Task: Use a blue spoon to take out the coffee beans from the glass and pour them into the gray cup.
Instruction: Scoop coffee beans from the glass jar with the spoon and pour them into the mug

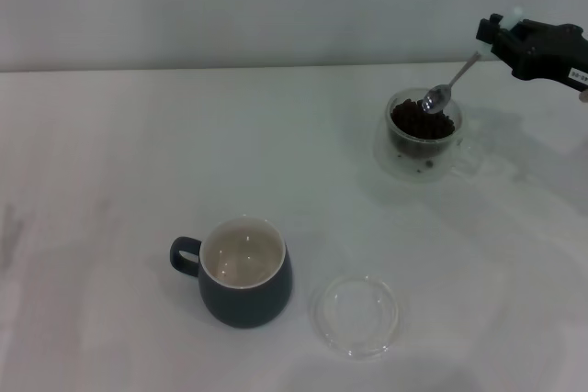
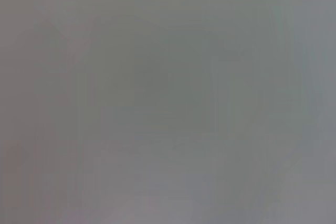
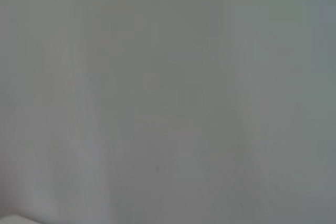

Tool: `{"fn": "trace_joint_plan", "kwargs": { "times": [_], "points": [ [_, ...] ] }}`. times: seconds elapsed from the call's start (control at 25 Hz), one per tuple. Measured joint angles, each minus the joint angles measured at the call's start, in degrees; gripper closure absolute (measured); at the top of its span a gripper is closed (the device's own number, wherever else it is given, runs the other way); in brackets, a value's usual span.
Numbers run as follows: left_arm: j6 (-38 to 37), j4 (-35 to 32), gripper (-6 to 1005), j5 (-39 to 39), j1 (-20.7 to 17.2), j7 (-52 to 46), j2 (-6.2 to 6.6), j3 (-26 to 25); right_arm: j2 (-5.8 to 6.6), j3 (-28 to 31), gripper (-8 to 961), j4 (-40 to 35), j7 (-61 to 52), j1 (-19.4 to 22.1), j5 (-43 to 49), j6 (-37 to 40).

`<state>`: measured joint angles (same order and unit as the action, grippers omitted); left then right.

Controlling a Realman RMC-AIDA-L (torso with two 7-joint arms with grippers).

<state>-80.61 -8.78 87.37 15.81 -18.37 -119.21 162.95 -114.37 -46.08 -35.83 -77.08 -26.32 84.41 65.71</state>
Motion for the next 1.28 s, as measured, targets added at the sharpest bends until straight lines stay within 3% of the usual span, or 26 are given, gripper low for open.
{"fn": "trace_joint_plan", "kwargs": {
  "times": [0.6,1.28],
  "points": [
    [1.33,-0.45,107,-0.13,0.32,0.00,-0.14,0.00,-0.26,-7.06,806,-4.90,0.02,0.10,1.55,-5.44],
    [1.39,-0.22,108,-0.10,0.44,0.00,-0.07,0.00,-0.28,-7.36,807,-4.71,0.31,0.90,2.51,-9.32]
  ]
}}
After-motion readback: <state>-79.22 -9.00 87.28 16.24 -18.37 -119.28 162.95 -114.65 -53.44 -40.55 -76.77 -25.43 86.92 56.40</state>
